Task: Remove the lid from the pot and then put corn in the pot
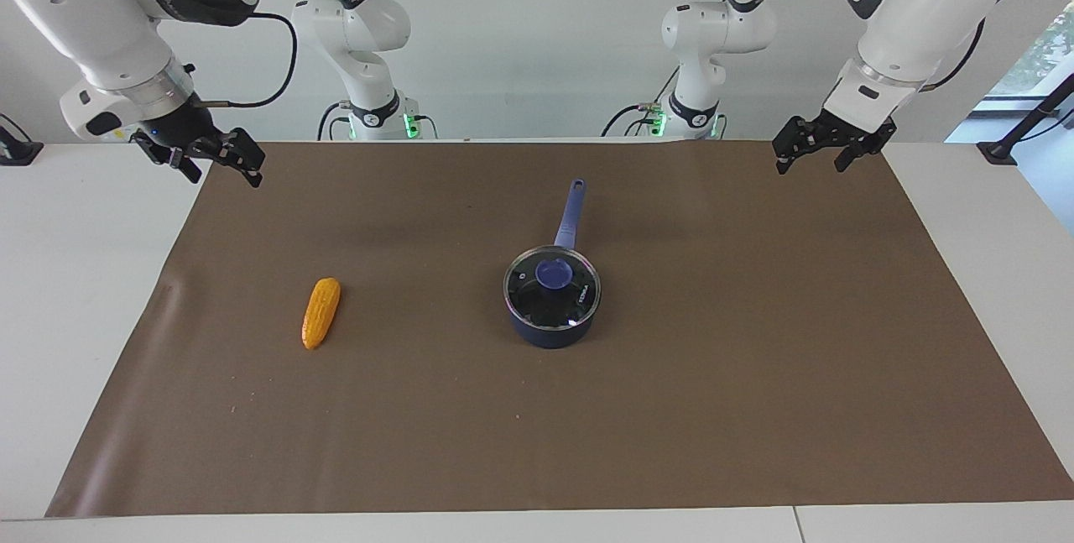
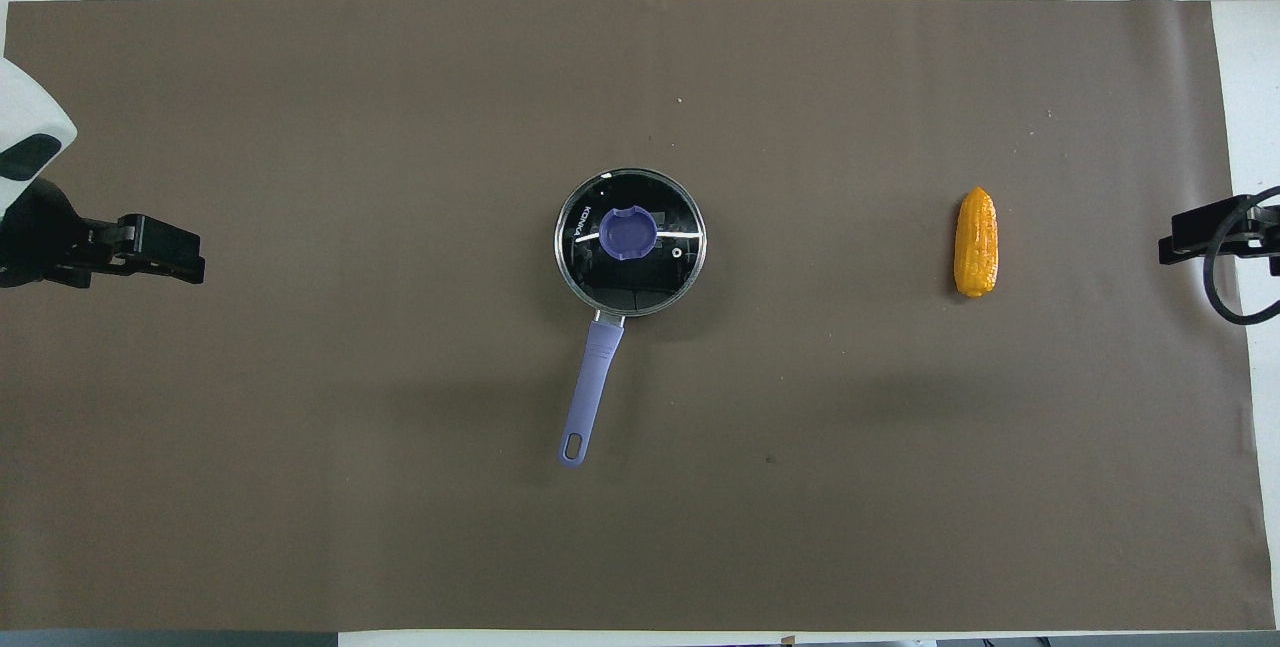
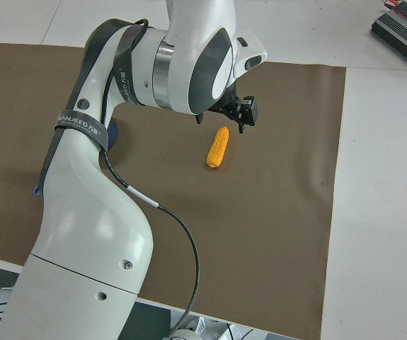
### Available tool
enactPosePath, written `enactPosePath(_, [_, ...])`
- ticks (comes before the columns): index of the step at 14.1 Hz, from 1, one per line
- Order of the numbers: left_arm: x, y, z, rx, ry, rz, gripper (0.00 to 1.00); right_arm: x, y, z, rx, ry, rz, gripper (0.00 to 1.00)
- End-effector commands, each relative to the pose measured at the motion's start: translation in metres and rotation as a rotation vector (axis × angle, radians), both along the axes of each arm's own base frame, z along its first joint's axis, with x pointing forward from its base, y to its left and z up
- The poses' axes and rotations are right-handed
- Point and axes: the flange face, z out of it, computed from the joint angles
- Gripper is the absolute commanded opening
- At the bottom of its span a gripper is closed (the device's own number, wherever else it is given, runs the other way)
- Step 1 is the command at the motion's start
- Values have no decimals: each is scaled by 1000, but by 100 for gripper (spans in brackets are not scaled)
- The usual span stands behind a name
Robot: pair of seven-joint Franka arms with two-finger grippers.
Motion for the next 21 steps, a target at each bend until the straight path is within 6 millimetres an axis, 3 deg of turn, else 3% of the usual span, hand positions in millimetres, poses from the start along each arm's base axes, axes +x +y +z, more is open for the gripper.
enactPosePath(1, [-6,1,3,-16,9,0,100,-2,0,0,15,-13,14,100])
enactPosePath(6, [-5,-4,1,-16,5,-4,100,-2,0,0,15,-11,14,100])
enactPosePath(7, [-3,-8,2,-21,-19,-4,100,-2,0,0,15,-11,14,100])
enactPosePath(8, [-1,-25,0,-26,-34,-17,100,-2,0,0,15,-11,14,100])
enactPosePath(10, [13,-77,-11,-105,-48,22,100,-2,0,0,15,-11,14,100])
enactPosePath(11, [19,-114,-18,-121,-48,28,100,-2,0,0,15,-11,14,100])
enactPosePath(13, [42,-198,-52,-106,-8,69,100,-2,0,0,15,-11,14,100])
enactPosePath(15, [56,-269,-83,-103,3,61,100,-2,0,0,15,-11,14,100])
enactPosePath(19, [43,-347,-137,-109,-19,20,100,-2,0,0,15,-11,14,100])
enactPosePath(21, [43,-357,-146,-90,-50,-5,100,-2,0,0,15,-11,14,100])
